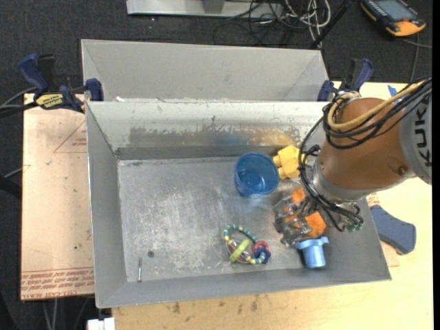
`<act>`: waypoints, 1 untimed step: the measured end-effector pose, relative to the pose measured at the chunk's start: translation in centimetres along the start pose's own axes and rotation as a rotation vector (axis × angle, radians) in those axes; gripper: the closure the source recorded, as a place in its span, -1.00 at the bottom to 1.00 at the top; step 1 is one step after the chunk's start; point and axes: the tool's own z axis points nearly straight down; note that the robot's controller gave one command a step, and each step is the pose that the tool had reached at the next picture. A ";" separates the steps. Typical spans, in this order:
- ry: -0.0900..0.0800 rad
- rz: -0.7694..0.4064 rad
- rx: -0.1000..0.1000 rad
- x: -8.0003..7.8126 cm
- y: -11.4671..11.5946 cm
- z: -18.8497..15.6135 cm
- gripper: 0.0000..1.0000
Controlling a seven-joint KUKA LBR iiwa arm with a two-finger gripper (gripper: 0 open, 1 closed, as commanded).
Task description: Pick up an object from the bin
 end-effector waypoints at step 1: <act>0.003 -0.045 -0.001 0.5 -0.3 2.7 1.00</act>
Offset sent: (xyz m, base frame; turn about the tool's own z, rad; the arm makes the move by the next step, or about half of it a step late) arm -0.0025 -0.0056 0.0277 -0.0354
